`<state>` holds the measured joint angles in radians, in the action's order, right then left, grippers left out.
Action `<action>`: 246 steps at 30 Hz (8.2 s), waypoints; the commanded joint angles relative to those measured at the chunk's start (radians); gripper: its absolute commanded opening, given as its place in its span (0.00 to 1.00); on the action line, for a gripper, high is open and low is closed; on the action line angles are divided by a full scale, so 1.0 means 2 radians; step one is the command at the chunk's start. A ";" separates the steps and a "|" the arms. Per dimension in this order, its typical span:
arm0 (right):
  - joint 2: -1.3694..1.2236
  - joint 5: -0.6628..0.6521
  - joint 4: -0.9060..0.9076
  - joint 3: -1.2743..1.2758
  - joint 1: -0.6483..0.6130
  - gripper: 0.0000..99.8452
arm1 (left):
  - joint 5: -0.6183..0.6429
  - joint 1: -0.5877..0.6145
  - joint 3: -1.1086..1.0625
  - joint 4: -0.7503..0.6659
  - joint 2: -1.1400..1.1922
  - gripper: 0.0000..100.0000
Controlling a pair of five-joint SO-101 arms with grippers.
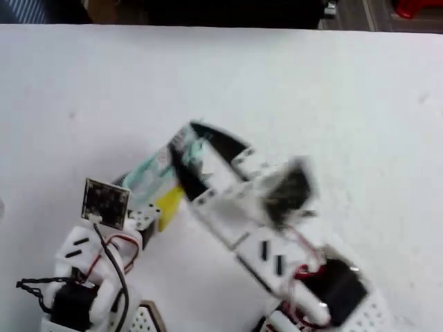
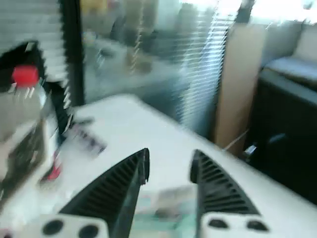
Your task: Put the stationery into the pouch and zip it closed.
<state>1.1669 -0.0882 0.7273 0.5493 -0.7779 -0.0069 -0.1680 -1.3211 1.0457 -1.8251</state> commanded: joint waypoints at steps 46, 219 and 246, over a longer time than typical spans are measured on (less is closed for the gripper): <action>-0.273 -0.117 0.234 -0.214 -0.071 0.02 | 0.006 0.004 0.057 0.021 0.004 0.31; -0.432 0.053 0.385 -0.432 0.005 0.02 | 0.048 0.000 0.060 0.002 0.004 0.26; -0.448 -0.150 0.491 -0.532 0.206 0.22 | 0.048 0.023 0.041 0.000 0.004 0.26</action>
<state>0.2723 -0.3736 1.6909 -0.4726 -0.5370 0.0790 -0.1312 -1.2520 1.0641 -1.8251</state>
